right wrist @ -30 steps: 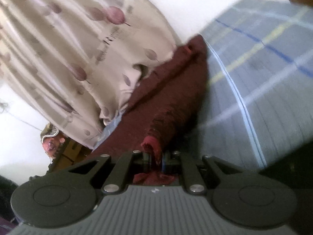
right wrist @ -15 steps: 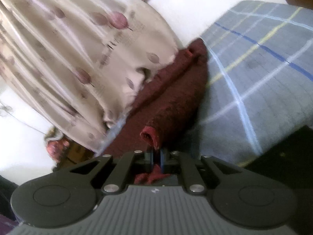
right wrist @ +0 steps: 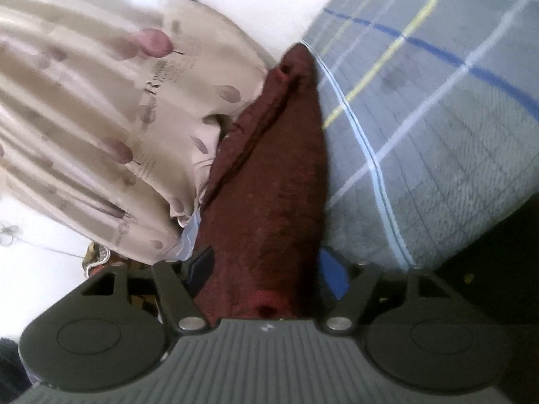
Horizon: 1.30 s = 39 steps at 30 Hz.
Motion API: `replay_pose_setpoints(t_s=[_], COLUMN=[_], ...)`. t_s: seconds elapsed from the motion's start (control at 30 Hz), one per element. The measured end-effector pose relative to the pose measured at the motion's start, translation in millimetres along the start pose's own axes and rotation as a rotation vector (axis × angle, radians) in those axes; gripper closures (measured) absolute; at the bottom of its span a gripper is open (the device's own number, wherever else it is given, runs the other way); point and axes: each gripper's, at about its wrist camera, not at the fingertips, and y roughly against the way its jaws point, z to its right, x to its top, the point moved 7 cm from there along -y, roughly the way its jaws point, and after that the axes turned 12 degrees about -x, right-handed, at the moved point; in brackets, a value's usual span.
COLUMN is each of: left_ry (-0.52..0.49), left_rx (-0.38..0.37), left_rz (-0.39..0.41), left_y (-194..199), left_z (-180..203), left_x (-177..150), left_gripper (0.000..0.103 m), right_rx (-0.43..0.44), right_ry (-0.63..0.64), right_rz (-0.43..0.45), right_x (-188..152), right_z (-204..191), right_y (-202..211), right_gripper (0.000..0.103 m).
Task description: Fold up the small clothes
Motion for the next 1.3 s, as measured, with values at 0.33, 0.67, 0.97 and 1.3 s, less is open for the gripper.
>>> replay_pose_setpoints(t_s=[0.33,0.67,0.97,1.3], left_ry=[-0.068,-0.074,-0.097,-0.239], left_rx=[0.034,0.017,-0.032,-0.078], left_rz=[-0.019,0.027,0.091,0.209], left_y=[-7,33,48,16], left_z=[12,34,62,102], left_x=[-6,-18,-6,94], left_gripper=[0.092,0.092,0.092,0.092], right_rx=[-0.022,0.018,0.057,0.153], right_ry=[0.048,0.107,0.082,0.16], right_rz=[0.023,0.043,0.04,0.126], right_x=[-16,-27,-31,59], right_z=[-11,-34,-47,-107], right_y=[-5,22,49,46], right_gripper=[0.091,0.091,0.091,0.091])
